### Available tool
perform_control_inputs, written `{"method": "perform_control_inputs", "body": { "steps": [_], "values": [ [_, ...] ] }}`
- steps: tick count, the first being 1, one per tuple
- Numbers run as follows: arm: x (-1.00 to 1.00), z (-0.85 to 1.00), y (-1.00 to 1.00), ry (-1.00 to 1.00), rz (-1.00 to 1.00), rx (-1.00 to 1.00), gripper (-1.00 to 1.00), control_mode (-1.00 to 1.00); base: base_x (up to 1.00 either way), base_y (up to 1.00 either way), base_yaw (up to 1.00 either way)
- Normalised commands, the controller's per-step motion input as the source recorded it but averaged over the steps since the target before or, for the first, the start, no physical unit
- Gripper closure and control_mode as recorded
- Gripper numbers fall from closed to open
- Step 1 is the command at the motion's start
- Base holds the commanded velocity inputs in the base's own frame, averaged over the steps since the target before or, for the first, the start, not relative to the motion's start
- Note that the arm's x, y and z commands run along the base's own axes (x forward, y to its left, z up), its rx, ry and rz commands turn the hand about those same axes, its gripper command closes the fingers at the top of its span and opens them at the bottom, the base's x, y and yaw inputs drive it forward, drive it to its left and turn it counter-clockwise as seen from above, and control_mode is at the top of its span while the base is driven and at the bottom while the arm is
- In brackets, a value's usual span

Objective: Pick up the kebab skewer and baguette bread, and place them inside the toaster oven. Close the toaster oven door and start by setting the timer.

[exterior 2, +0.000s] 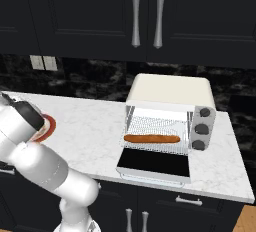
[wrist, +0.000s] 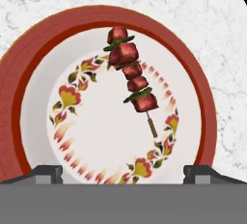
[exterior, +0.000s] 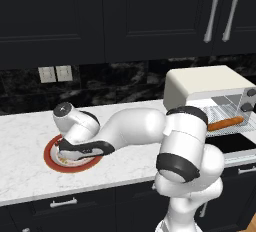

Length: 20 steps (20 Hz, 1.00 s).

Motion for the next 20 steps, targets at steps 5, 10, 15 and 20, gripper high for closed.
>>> {"method": "perform_control_inputs", "body": {
  "steps": [5,10,15,20],
  "values": [
    [0.27,0.0,0.05,0.12,0.0,0.0,-1.0,-1.0,0.0,0.0,0.0],
    [0.23,-0.29,0.15,0.13,0.0,0.0,-1.0,-1.0,0.0,0.0,0.0],
    [0.34,-0.39,0.2,0.06,0.0,0.0,-1.0,-1.0,0.0,0.0,0.0],
    [0.23,-0.15,0.24,0.04,0.0,-0.03,-1.0,-1.0,0.0,0.0,0.0]
  ]
}}
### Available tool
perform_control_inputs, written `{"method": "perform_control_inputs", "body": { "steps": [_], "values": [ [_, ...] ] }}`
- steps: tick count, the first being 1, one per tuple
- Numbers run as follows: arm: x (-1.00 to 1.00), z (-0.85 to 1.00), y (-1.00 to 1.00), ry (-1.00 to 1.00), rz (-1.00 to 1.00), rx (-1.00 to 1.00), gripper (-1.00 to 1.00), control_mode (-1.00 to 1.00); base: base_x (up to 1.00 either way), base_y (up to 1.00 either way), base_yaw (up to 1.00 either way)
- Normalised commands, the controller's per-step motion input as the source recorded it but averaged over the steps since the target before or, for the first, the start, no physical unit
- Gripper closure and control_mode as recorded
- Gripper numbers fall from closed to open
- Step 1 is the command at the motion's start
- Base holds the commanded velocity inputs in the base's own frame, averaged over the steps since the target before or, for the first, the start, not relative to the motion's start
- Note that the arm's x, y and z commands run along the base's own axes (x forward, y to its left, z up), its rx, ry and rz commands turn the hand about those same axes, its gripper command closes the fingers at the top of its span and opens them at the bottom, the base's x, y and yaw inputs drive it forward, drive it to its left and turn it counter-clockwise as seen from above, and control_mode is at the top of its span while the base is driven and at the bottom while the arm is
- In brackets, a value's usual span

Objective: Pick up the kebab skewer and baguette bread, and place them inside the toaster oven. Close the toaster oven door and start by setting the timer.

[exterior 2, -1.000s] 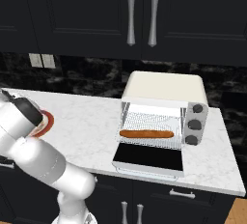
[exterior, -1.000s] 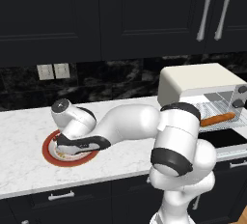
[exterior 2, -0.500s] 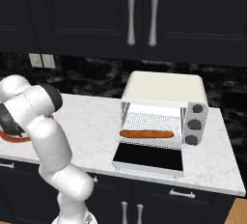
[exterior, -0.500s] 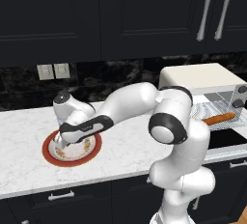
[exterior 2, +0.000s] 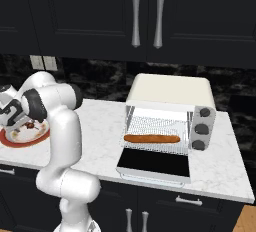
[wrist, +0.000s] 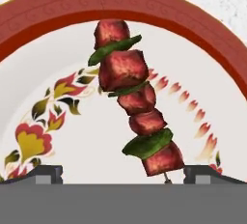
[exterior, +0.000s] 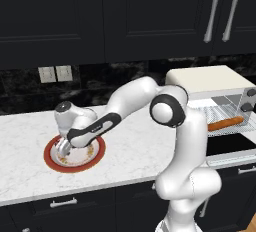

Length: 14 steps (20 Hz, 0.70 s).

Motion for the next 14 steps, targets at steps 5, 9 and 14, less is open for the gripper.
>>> {"method": "perform_control_inputs", "body": {
  "steps": [5,9,14],
  "values": [
    [0.16,-0.06,0.3,0.01,0.0,-0.05,-1.0,-1.0,0.0,0.0,0.0],
    [0.14,-0.23,0.03,0.04,0.0,-0.05,-1.0,-1.0,0.0,0.0,0.0],
    [0.12,-0.23,0.0,0.02,0.0,-0.03,-1.0,-1.0,0.0,0.0,0.0]
  ]
}}
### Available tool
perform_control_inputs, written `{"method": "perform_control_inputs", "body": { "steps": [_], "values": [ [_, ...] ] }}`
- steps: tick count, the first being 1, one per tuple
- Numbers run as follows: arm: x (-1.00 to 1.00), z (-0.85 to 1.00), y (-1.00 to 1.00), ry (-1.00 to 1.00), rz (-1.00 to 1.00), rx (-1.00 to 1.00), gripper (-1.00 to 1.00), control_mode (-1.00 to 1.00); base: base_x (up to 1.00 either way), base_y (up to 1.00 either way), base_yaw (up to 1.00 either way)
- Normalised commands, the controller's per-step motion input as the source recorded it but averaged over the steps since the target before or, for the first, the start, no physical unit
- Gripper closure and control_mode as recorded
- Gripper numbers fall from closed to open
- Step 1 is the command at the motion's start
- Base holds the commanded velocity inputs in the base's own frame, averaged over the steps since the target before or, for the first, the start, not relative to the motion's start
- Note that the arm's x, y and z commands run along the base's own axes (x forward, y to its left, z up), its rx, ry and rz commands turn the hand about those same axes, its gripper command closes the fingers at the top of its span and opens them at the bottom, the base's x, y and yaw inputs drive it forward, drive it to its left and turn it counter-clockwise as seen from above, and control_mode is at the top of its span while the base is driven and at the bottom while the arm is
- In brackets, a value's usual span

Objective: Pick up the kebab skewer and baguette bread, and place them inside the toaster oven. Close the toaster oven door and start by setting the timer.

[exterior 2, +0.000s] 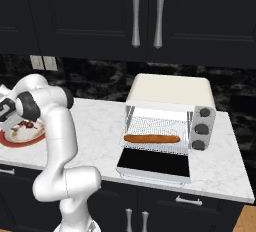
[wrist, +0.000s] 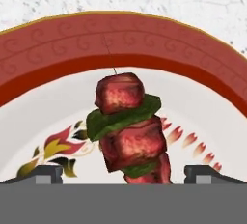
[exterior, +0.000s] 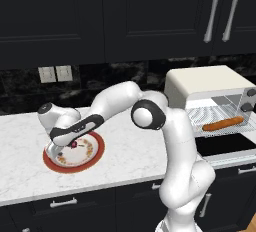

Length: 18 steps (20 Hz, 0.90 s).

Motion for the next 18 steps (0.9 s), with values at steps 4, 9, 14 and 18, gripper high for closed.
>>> {"method": "perform_control_inputs", "body": {
  "steps": [4,9,14,18],
  "values": [
    [0.0,-0.29,0.0,0.0,0.0,0.0,1.0,-1.0,0.0,0.0,0.0],
    [0.0,-0.38,-0.17,0.0,0.0,0.0,1.0,-1.0,0.0,0.0,0.0],
    [0.0,-0.4,-0.38,0.0,0.0,0.0,1.0,-1.0,0.0,0.0,0.0],
    [0.0,-0.34,-0.47,0.0,0.0,0.0,1.0,-1.0,0.0,0.0,0.0]
  ]
}}
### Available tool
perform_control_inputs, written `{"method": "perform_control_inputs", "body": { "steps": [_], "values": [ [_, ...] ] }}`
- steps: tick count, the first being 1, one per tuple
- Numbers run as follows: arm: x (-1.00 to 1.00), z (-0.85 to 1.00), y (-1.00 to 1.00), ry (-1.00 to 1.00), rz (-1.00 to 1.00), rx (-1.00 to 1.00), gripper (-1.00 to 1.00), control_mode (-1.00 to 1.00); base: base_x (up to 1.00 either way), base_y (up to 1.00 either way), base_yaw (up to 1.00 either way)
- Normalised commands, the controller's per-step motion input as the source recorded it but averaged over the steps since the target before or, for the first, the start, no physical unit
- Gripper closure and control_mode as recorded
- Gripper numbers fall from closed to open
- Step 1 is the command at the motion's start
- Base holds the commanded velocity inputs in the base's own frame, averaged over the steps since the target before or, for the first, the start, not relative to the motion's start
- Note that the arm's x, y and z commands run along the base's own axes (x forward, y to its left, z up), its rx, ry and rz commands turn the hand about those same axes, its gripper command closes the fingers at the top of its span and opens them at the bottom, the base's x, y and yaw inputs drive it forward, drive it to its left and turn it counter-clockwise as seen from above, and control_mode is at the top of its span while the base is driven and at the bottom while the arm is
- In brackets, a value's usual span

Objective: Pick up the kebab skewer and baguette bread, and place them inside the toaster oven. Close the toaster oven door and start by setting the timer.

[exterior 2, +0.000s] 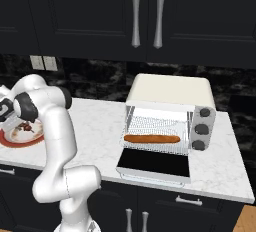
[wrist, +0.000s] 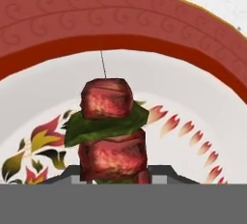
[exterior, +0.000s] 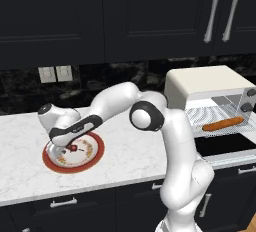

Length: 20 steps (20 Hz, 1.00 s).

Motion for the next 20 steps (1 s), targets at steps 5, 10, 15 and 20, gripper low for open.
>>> {"method": "perform_control_inputs", "body": {
  "steps": [5,10,15,20],
  "values": [
    [-0.51,0.4,-0.6,-0.04,0.02,0.07,1.0,-1.0,0.0,0.0,0.0],
    [-1.0,0.41,-0.92,-0.15,0.09,0.12,1.0,-1.0,0.0,0.0,0.0],
    [-0.99,0.58,-1.0,-0.09,0.17,0.08,1.0,-1.0,0.0,0.0,0.0],
    [-0.77,0.7,-1.0,-0.01,0.15,0.03,1.0,-1.0,0.0,0.0,0.0]
  ]
}}
